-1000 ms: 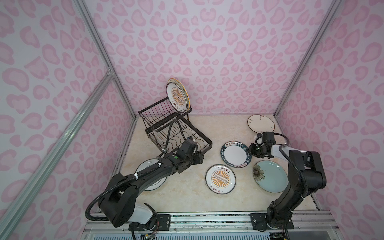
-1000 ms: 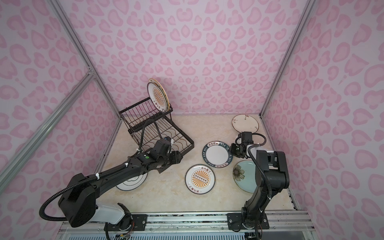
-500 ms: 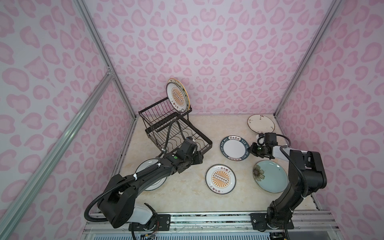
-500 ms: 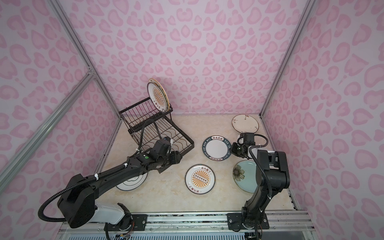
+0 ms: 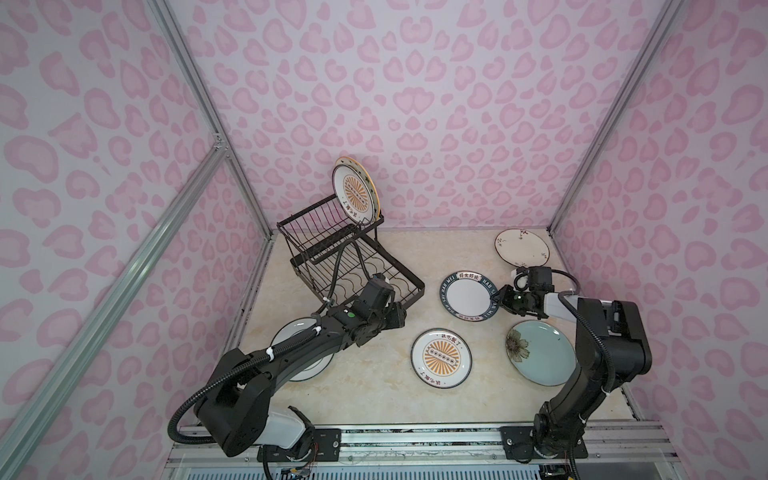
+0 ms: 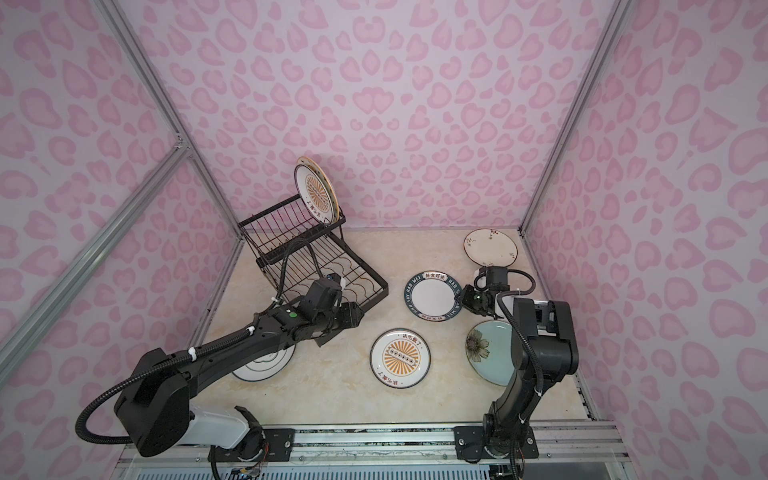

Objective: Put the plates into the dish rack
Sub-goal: 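Grasp the green-rimmed plate's rim with the right gripper and tilt it up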

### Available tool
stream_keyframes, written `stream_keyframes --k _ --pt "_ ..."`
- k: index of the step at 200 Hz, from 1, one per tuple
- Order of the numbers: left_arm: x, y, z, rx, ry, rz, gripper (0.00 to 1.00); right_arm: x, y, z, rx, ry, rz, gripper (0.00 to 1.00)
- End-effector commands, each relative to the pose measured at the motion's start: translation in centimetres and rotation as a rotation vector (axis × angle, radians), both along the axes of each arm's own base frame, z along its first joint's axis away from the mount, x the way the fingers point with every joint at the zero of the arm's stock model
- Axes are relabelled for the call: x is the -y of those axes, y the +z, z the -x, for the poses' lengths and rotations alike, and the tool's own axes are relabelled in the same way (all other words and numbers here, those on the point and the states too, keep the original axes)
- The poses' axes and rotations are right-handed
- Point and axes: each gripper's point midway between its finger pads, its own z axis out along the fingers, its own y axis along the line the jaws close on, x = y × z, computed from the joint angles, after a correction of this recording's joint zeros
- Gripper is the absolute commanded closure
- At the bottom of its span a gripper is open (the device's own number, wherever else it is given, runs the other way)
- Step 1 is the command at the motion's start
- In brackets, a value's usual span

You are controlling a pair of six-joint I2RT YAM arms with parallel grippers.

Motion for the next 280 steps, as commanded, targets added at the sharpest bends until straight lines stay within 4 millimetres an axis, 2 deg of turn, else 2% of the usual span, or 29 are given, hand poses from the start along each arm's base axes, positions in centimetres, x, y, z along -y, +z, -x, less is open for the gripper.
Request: stream_keyframes --k 1,68,102,151,202,280 --pt "0.1 0.7 -0.3 0.021 -0.004 0.005 0.45 -0.5 -0.6 0.2 -0.015 0.018 -0.026 0.69" --pt "0.1 0.7 -0.2 0.017 -0.004 0.001 0.45 -1.1 -1.5 0.1 -0.036 0.029 -0.070 0.73" --pt "0.1 0.6 -0.2 0.014 -0.003 0.001 0.45 -1.1 -2.1 0.1 -0.050 0.022 -0.089 0.79" --pt "0.1 0.5 -0.2 0.011 0.001 0.000 0.45 -0.9 -1.8 0.1 -0.034 0.018 -0.123 0.85" --pt "0.0 0.9 -0.1 0.017 0.004 0.015 0.43 -0.8 -0.7 -0.1 0.000 0.011 -0.152 0.88" --pt "0.0 1.6 0.1 0.038 0.000 0.035 0.40 -1.0 2.1 -0.3 0.072 0.018 -0.204 1.00"
